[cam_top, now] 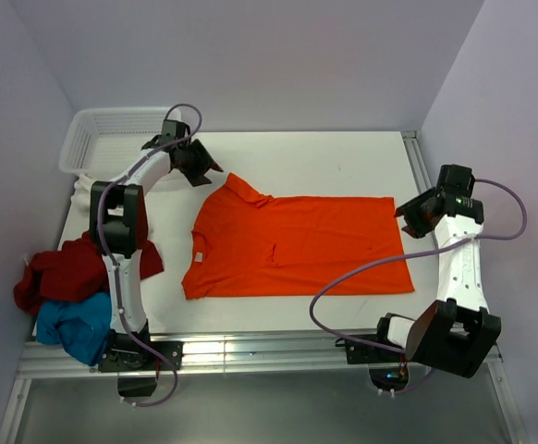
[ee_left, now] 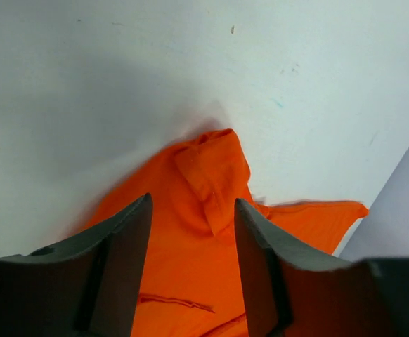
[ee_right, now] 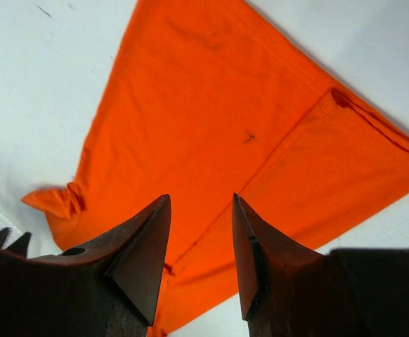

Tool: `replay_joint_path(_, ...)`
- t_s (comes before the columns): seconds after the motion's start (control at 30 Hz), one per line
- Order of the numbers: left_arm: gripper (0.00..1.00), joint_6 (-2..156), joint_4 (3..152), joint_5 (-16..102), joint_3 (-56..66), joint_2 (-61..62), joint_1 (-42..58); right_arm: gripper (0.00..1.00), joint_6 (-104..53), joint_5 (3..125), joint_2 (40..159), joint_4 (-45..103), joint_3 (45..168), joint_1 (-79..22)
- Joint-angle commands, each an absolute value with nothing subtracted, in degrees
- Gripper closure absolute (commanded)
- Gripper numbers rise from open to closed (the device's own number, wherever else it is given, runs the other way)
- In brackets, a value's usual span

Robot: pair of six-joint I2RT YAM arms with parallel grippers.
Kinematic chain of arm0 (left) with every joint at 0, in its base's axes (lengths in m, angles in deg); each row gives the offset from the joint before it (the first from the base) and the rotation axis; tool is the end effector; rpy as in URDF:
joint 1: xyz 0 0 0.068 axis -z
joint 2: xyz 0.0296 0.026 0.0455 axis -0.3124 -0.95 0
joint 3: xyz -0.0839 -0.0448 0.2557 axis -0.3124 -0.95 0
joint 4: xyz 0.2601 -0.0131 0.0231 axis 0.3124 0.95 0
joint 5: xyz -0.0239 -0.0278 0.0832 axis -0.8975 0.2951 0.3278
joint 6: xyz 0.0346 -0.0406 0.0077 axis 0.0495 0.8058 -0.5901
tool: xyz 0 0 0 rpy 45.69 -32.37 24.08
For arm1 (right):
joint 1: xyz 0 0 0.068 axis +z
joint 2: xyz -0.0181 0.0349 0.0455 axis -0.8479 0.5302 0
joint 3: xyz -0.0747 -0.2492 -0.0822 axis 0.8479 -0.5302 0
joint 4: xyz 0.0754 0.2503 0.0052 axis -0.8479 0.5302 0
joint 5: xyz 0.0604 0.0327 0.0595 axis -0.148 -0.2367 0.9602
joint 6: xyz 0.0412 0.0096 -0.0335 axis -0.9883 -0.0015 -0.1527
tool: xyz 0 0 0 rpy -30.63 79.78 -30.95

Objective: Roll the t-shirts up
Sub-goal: Fold the tshirt

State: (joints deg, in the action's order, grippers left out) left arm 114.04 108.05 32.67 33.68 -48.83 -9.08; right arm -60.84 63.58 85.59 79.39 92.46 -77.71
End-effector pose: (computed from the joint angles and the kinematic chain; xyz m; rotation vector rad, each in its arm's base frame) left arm 0.4756 -0.0878 0.2027 -0.7408 2.5002 -0.8035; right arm 0.2170 -0.0735 0.3016 1.2778 2.2313 0.2983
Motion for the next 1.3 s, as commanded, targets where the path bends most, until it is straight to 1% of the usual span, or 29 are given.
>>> replay_joint_path(0.0, 0.46, 112.25, 103.56, 30.61, 36.73, -49.83, -8.36, 0.53, -62.26, 62.55, 85.98, 76.95, 96.27, -77.32)
replay_joint_path(0.1, 0.52, 111.54, 102.58, 30.87, 37.08, -50.97, -8.36, 0.53, -62.87, 62.29, 85.54, 76.59, 96.09, -77.32)
replay_joint_path(0.33, 0.55, 109.96, 100.83, 30.08, 38.22, -54.22, -8.27, 0.53, -63.66, 62.11, 84.49, 76.94, 94.08, -77.23)
replay_joint_path(0.5, 0.60, 109.96, 99.07, 28.33, 38.31, -56.50, -8.27, 0.53, -63.84, 62.20, 84.49, 77.03, 93.72, -77.23)
replay_joint_path(0.67, 0.60, 109.88, 98.80, 27.88, 39.09, -58.18, -7.92, 0.53, -63.49, 61.85, 84.84, 77.65, 94.34, -77.23)
replay_joint_path(0.87, 0.66, 108.47, 99.68, 28.32, 39.36, -58.44, -7.39, 0.53, -63.40, 61.94, 85.81, 77.91, 93.90, -77.23)
replay_joint_path(1.13, 0.66, 106.62, 100.73, 30.34, 39.18, -57.74, -6.78, 0.53, -63.49, 62.55, 85.72, 77.12, 91.70, -77.23)
replay_joint_path(1.27, 0.69, 106.01, 101.26, 30.52, 39.19, -57.92, -6.43, 0.53, -63.49, 62.81, 85.90, 76.95, 91.35, -77.23)
